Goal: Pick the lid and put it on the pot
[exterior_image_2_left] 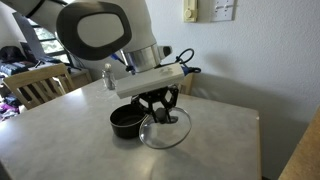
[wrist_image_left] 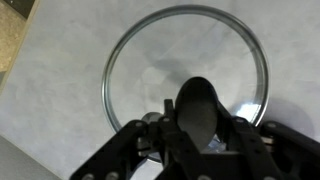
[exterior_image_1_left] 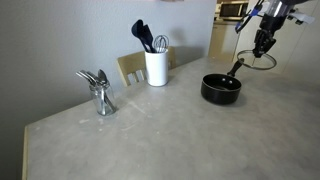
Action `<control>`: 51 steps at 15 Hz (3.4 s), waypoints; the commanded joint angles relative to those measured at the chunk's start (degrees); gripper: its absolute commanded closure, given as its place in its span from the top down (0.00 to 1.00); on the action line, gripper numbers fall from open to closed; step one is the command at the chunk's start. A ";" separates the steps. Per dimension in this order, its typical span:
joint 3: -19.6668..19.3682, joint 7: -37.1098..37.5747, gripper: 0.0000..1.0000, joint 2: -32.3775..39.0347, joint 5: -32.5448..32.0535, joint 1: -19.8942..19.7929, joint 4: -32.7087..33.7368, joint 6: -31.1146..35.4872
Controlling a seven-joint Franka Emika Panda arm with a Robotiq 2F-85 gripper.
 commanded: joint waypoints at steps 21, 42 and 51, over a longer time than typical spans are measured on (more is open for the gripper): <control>3.09 -12.97 0.15 3.93 9.16 -3.23 5.42 -1.11; 9.38 -16.94 0.40 2.58 9.44 5.69 5.98 -5.25; 8.98 -16.62 0.15 2.69 8.33 5.99 5.76 -6.20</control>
